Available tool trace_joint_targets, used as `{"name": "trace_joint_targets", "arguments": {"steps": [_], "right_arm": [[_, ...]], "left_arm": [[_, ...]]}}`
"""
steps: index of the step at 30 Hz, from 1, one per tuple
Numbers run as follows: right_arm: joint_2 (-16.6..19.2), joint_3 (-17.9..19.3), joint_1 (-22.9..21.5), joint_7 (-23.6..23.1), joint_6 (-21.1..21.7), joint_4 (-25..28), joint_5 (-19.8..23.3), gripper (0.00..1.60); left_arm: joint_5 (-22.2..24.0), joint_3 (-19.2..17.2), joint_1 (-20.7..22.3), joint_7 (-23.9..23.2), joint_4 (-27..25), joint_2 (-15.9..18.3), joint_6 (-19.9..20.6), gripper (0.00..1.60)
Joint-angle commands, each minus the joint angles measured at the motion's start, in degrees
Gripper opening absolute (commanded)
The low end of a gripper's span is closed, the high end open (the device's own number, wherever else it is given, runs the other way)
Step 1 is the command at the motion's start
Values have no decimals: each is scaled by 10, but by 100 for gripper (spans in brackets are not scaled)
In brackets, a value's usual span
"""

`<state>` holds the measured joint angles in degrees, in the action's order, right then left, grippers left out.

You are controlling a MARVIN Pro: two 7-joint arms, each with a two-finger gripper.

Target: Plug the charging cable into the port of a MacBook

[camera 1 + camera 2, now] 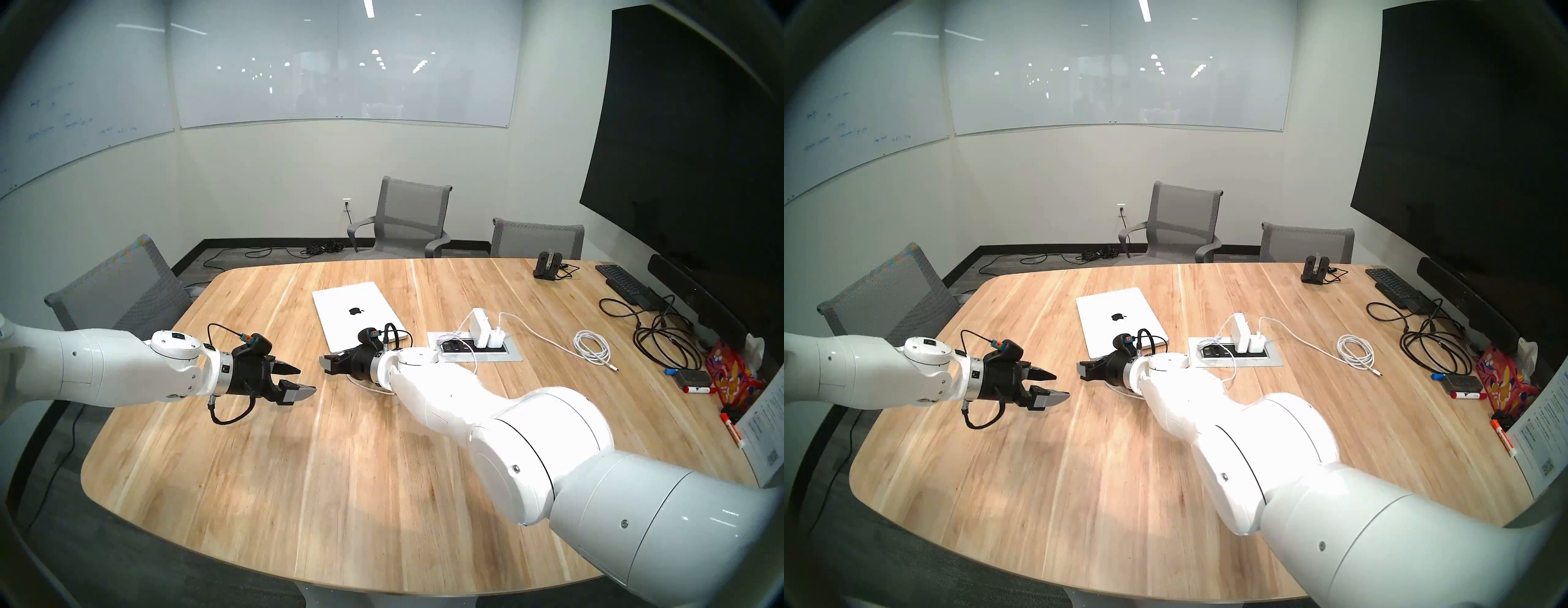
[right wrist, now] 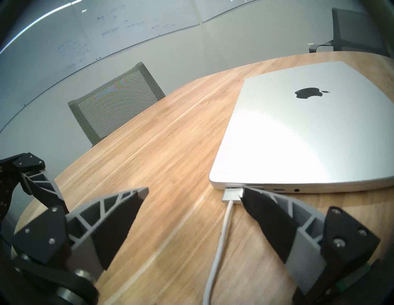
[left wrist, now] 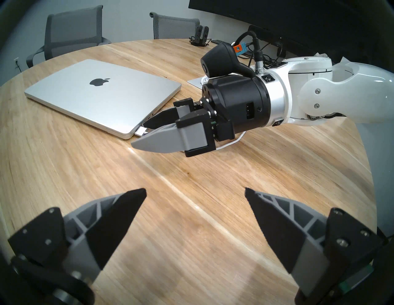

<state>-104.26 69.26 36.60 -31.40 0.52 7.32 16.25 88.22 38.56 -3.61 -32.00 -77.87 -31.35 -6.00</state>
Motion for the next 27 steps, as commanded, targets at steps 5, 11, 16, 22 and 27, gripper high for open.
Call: {"name": "trace_joint_targets", "arguments": {"steps": [5,11,16,22,27], "right_arm": [[-1,3,-8,12,-13,4,-2,160],[2,18,-8,30,-23,8,7,160],[4,24,-11,30,-27,10,8,160],[7,32,-5,38,-47,14,9,160],[14,41,1,30,-63,17,13,160]], "left_arm": [[0,-8,10,1,1,-1,-1,160],[0,-8,10,1,1,-1,-1,160],[0,-7,10,1,1,-1,-1,160],[0,-7,10,1,1,-1,-2,160],[0,-7,10,1,1,-1,-2,160]]}}
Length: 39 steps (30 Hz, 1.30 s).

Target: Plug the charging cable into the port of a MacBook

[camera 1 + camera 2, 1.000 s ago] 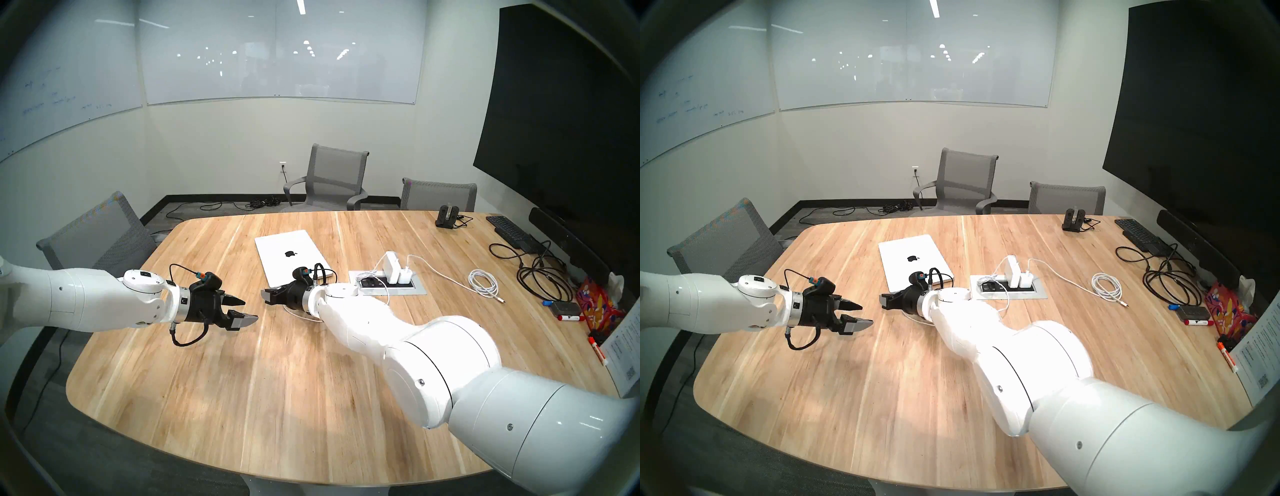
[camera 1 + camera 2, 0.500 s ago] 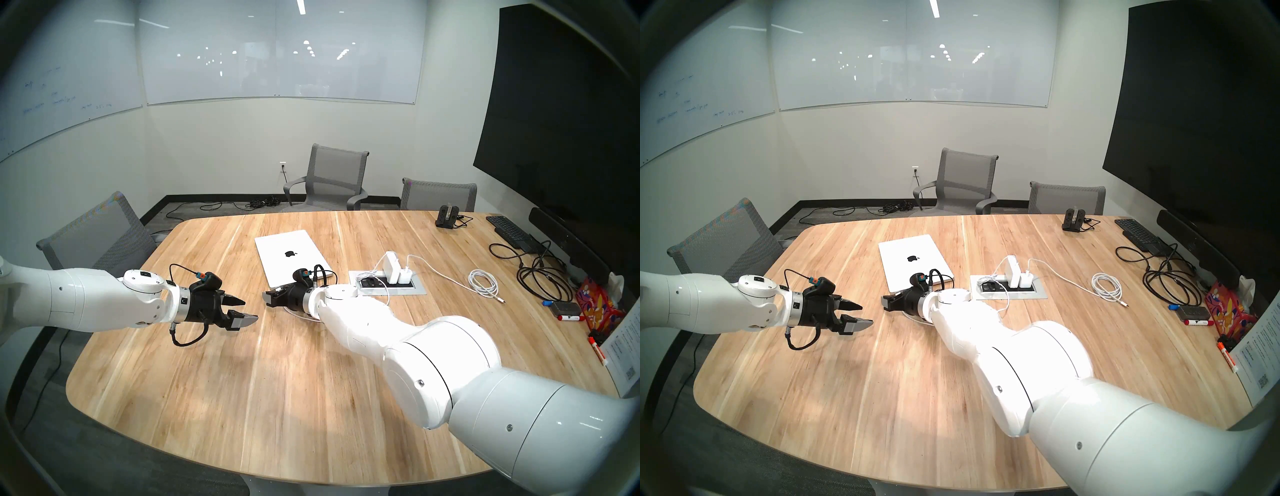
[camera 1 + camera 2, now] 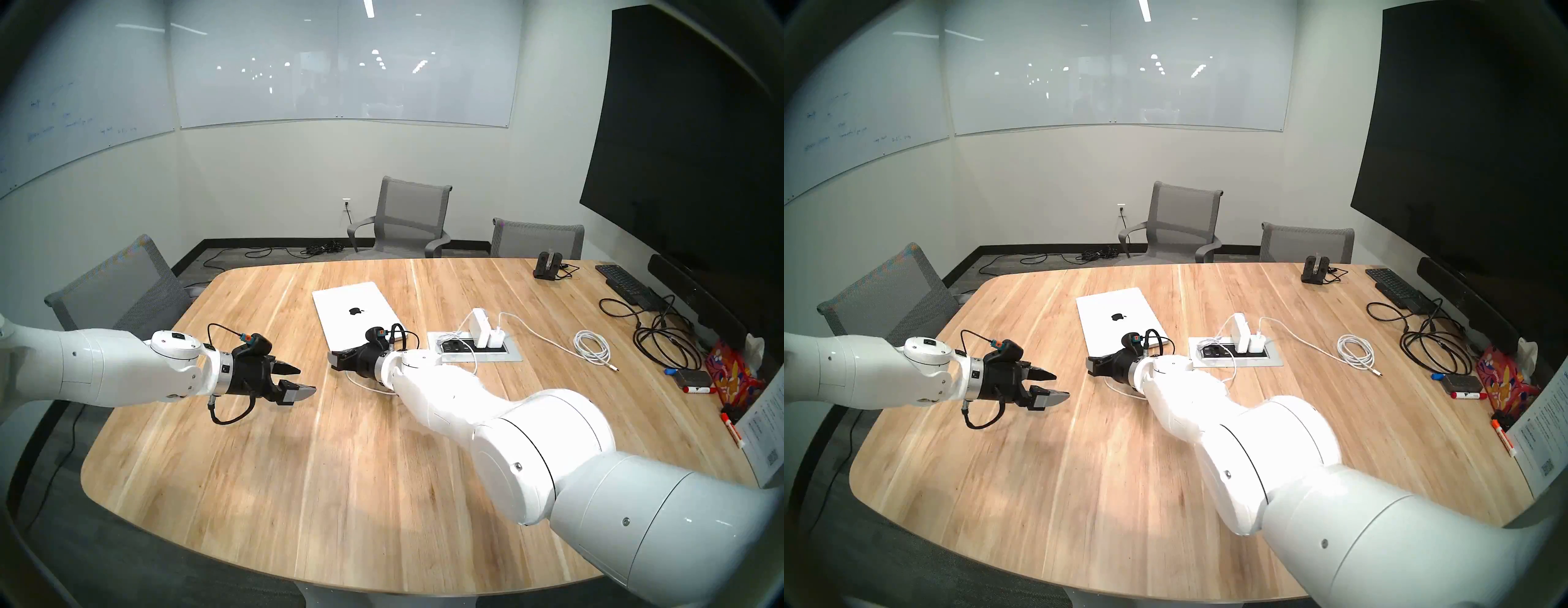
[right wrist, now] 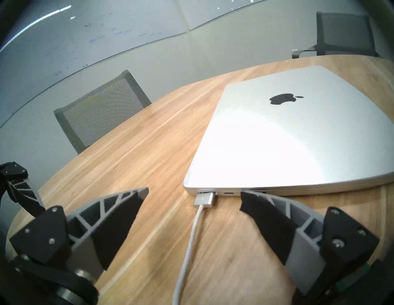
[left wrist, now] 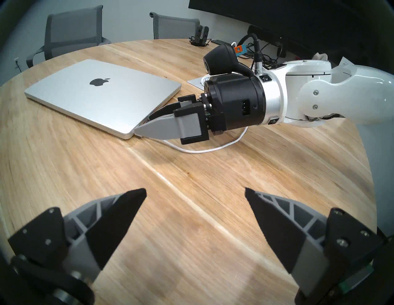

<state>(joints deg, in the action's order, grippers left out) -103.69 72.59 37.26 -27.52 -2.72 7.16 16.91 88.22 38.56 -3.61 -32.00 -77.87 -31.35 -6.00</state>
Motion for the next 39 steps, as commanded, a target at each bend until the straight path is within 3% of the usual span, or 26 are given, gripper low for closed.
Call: {"name": "trace_joint_targets", "arguments": {"steps": [1,11,13,22,39], "right_arm": [[10,7,-4,-12,-32,19,5,160],[15,12,3,-51,-38,23,5,160],[18,-2,1,-52,-43,25,-11,160],[31,24,13,-74,-49,39,12,160],[102,0,37,-158,-72,73,-20,160]], "left_arm": [[0,-7,10,1,1,-1,-2,160],[1,-7,10,1,1,-1,-2,160],[1,-7,10,1,1,-1,-2,160],[1,-7,10,1,1,-1,-2,160],[1,-7,9,1,2,-1,-2,160]]}}
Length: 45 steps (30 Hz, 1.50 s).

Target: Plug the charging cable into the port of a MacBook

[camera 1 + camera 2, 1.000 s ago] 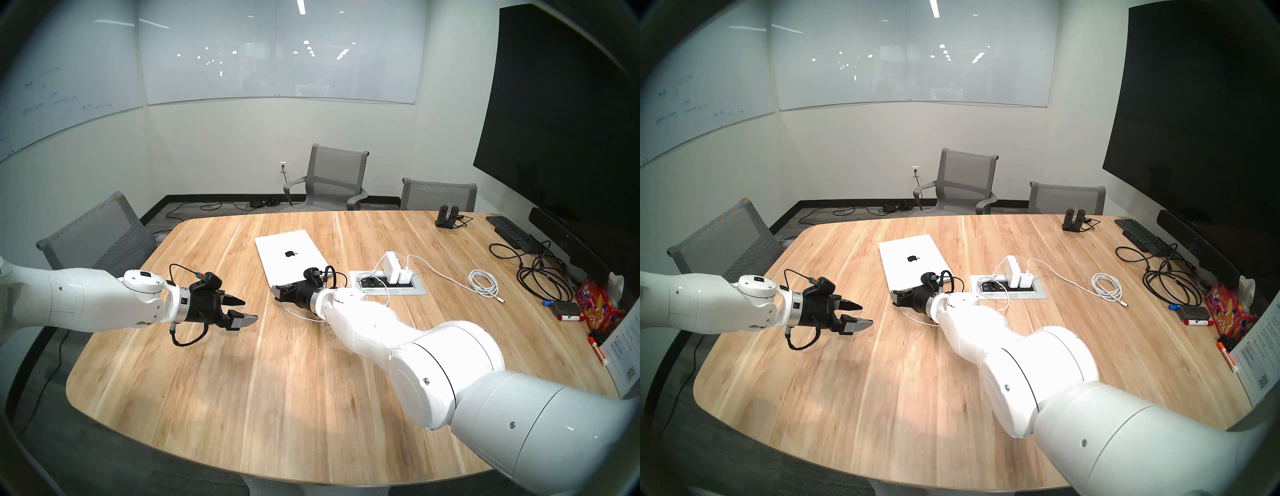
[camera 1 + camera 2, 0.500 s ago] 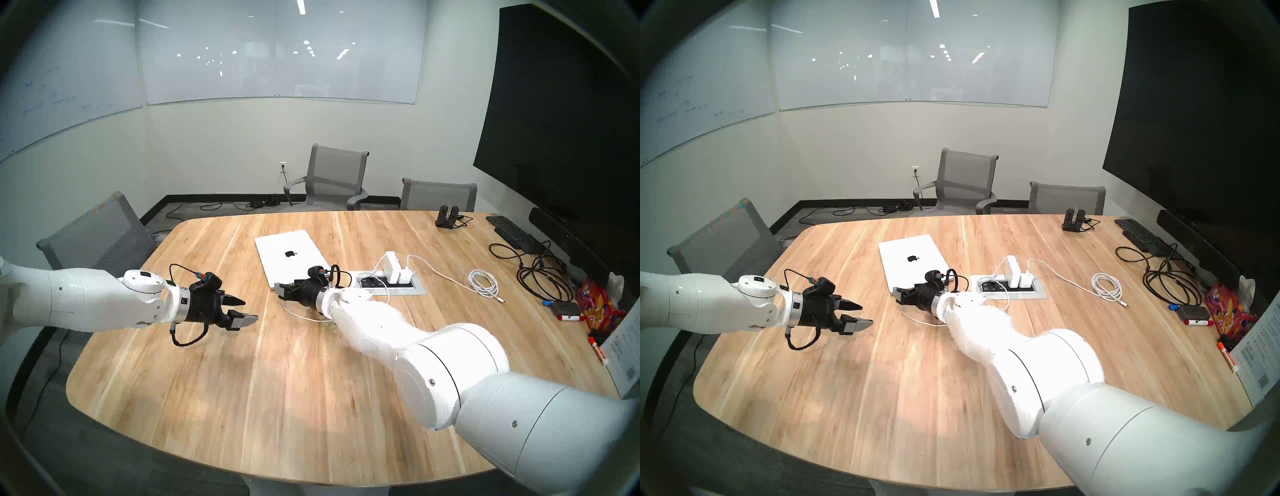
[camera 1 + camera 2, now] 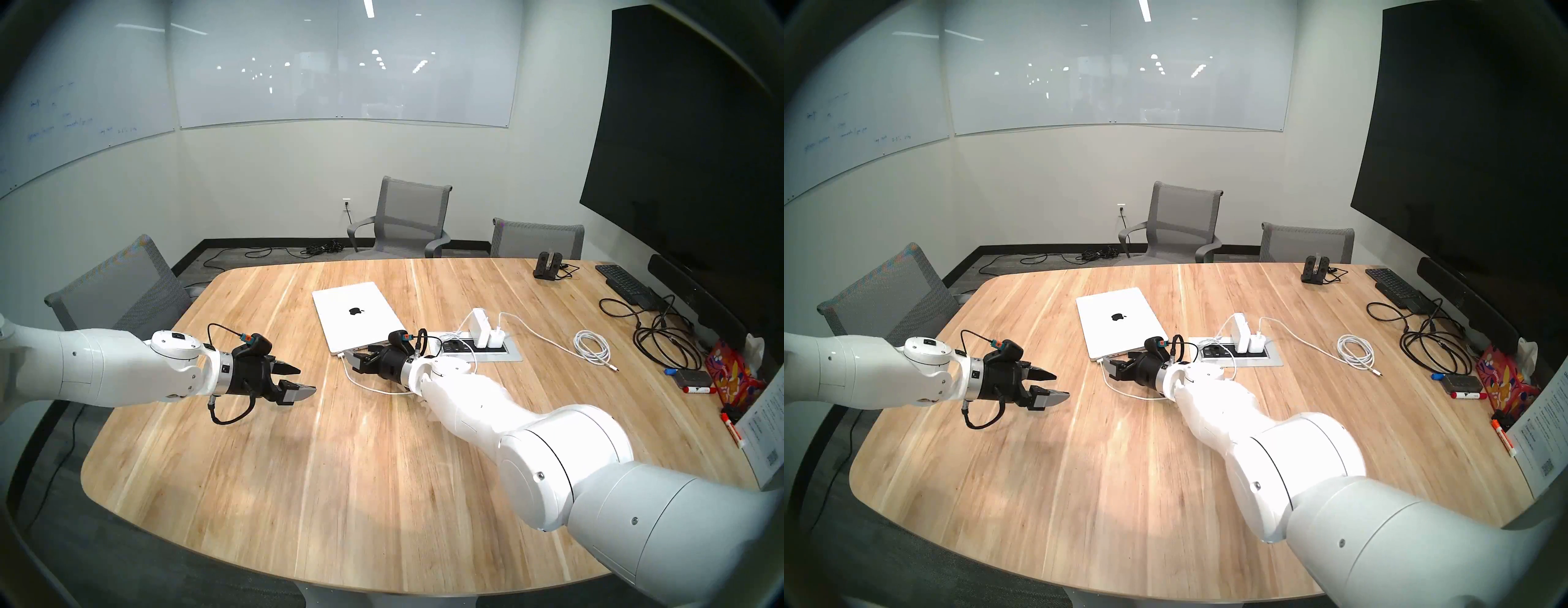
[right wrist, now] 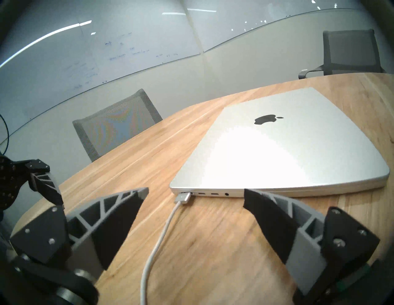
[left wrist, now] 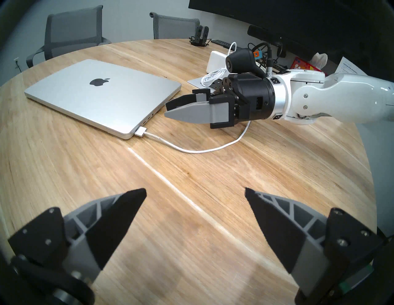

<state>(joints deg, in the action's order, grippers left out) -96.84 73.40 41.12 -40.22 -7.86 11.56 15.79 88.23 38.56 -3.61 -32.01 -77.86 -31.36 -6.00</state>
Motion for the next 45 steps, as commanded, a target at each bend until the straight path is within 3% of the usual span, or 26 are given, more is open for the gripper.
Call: {"name": "trace_joint_targets", "arguments": {"steps": [1,12,23,30,34,45], "right_arm": [[39,-11,-2,-34,-24,31,-14,160],[73,-14,17,-108,-29,68,-26,160],[82,-22,46,-170,-26,126,-33,160],[67,-30,76,-192,-12,172,-30,160],[54,-35,90,-190,1,195,-30,160],[18,-1,120,-120,58,253,-2,160]], "left_arm": [[1,-7,9,1,1,-1,-2,160],[1,-7,9,1,1,-1,-2,160],[1,-7,9,1,2,-1,-2,160],[1,-7,9,1,2,-1,-2,160],[1,-7,9,1,2,-1,-2,160],[1,-7,9,1,2,-1,-2,160]]}}
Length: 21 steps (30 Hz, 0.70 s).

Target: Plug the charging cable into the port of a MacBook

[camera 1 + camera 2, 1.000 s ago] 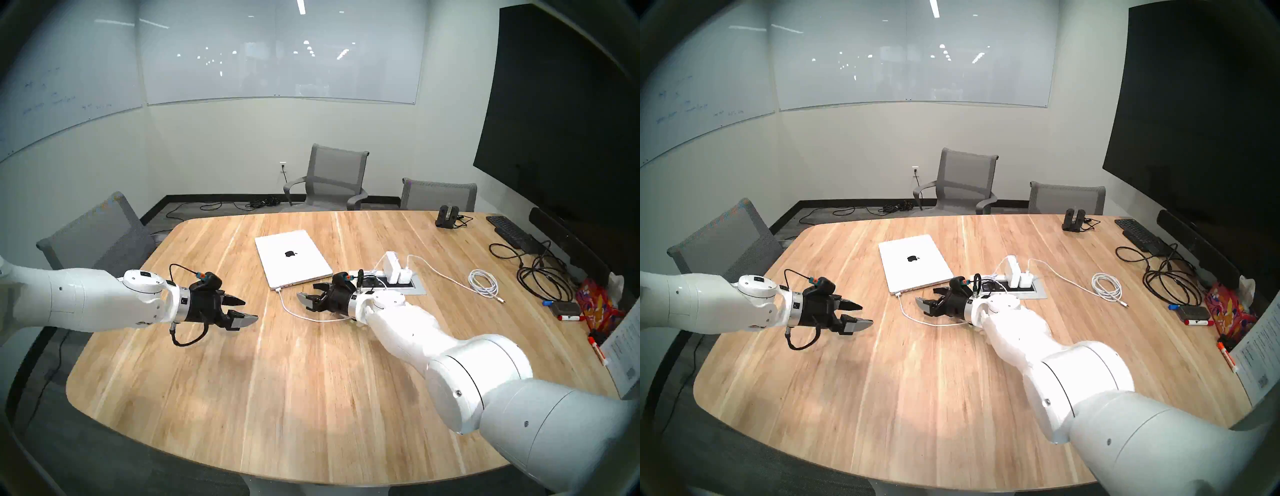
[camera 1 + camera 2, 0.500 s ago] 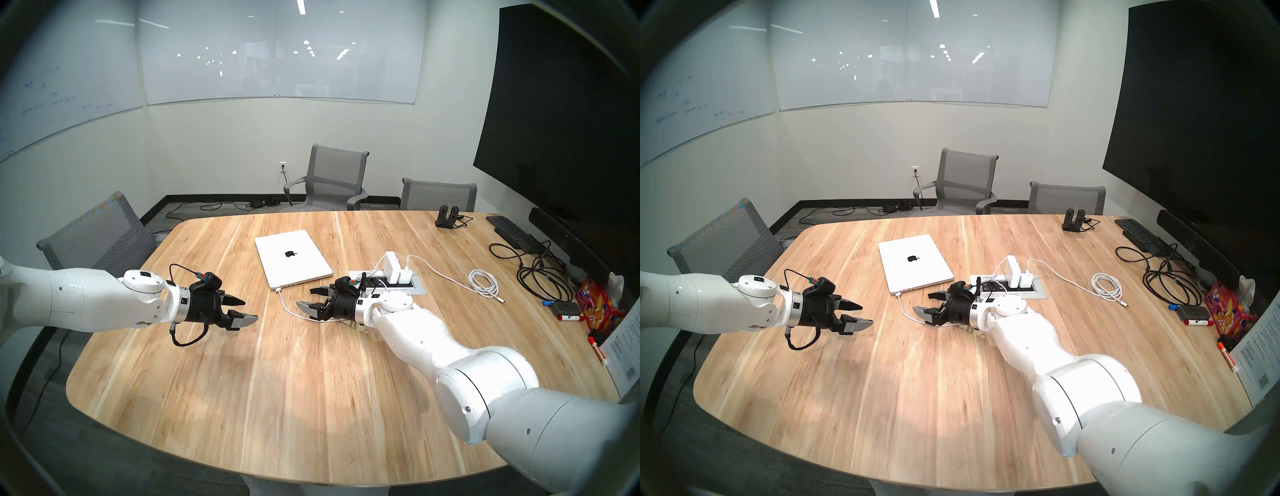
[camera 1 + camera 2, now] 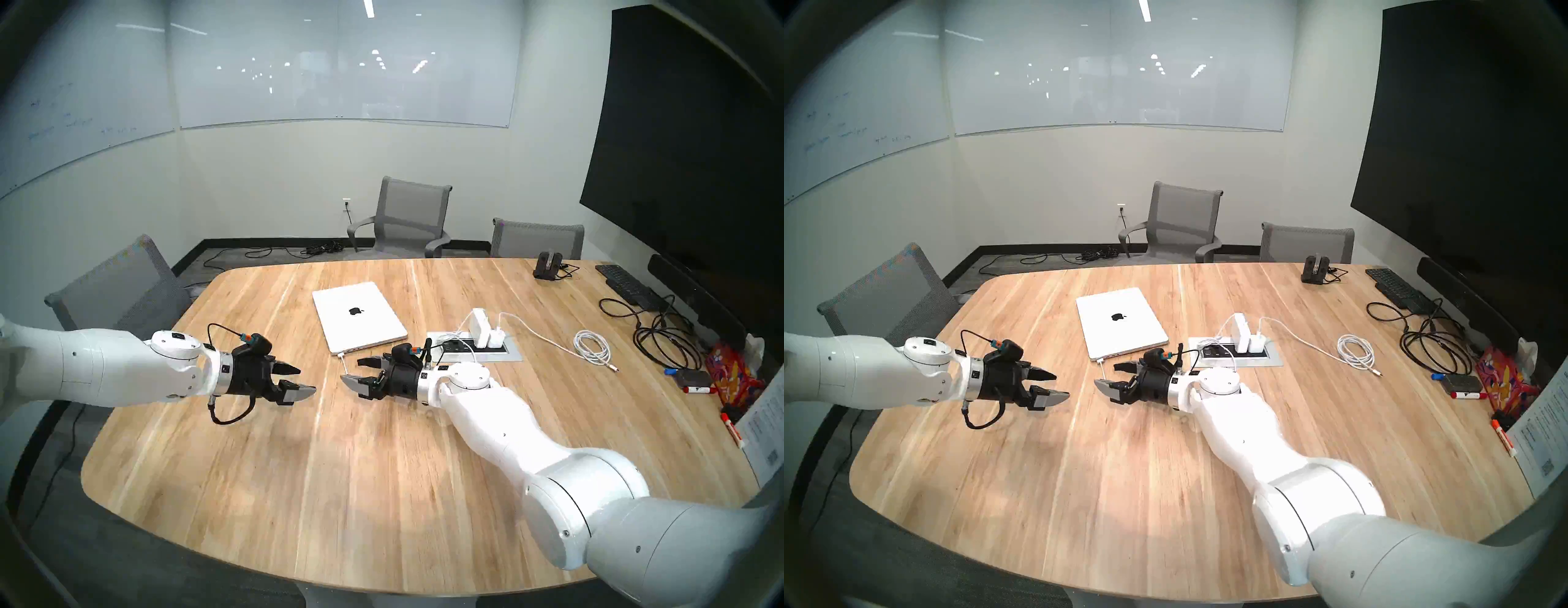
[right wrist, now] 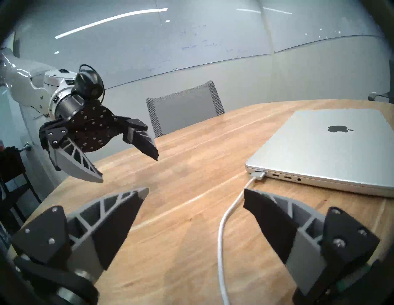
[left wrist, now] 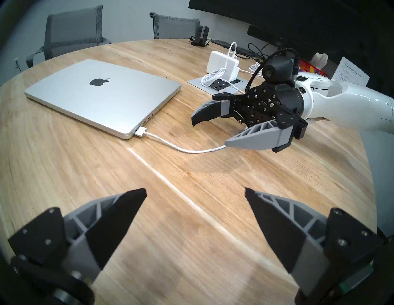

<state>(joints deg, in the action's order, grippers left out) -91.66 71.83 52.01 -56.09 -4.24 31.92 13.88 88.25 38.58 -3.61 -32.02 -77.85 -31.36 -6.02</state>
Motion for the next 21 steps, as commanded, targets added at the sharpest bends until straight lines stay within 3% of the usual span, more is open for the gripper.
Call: {"name": "trace_joint_targets", "arguments": {"steps": [1,10,20,21], "right_arm": [[-37,12,15,43,25,61,14,160],[-71,-9,45,77,47,118,1,160],[-54,-4,95,171,90,204,-14,160],[-56,1,91,174,91,192,-13,160]], "left_arm": [[1,-7,9,1,1,-1,-2,160],[1,-7,9,1,1,-1,-2,160],[1,-7,9,1,1,-1,-2,160],[1,-7,9,1,1,-1,-2,160]]}}
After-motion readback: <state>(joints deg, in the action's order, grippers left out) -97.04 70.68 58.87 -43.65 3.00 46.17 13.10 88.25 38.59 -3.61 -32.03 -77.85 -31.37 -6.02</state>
